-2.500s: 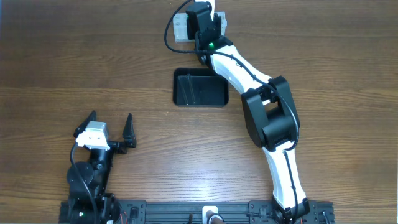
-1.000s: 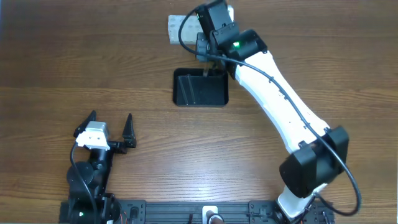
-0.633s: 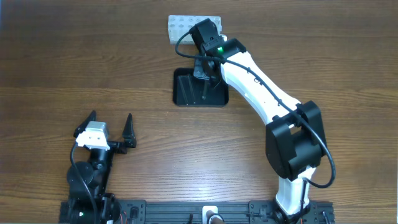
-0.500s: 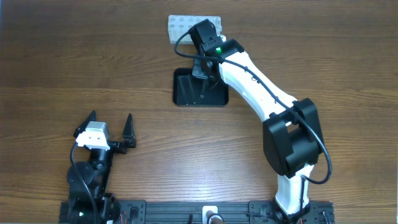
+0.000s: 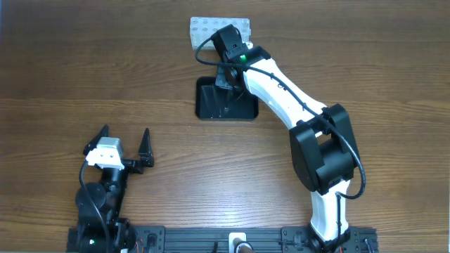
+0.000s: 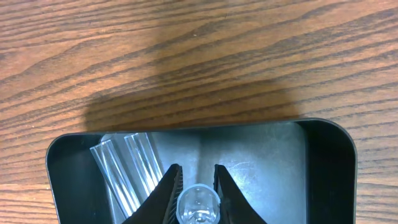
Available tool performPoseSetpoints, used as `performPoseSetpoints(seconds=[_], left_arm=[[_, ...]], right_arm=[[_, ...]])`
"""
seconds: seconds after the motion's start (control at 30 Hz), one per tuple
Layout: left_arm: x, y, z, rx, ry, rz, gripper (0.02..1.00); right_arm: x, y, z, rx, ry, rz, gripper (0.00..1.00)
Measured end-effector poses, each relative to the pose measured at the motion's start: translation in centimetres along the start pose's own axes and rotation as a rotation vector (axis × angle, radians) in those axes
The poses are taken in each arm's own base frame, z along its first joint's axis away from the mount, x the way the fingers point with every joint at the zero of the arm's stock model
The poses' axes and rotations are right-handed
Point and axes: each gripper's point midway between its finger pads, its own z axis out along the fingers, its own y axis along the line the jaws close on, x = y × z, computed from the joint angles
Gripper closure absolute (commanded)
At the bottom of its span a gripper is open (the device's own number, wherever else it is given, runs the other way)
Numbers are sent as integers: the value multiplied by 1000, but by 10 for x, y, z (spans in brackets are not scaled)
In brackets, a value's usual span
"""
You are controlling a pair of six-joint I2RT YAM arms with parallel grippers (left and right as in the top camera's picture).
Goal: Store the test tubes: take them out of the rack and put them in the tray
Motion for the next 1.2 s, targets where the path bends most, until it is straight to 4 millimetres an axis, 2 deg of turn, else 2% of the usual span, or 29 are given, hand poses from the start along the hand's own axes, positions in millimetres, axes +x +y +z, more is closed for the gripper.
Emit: performPoseSetpoints(seconds=[0.57,0.7,0.97,1.03,1.1,1.2], left_arm=[[0,0,0,0,0,0,18],[0,0,0,0,0,0,18],[0,0,0,0,0,0,18],[0,0,0,0,0,0,18],[0,0,0,0,0,0,18],[0,0,0,0,0,0,18]], right_arm=[[7,-3,22,21,28,-4,809],[8,-3,22,21,28,-5,700],[11,-4,22,28,39,-7,581],[12,-4,20,30,44,-20,511],[10,-2,13,24,32,-46,441],[-4,10,-22,-8,-49,-101,325]])
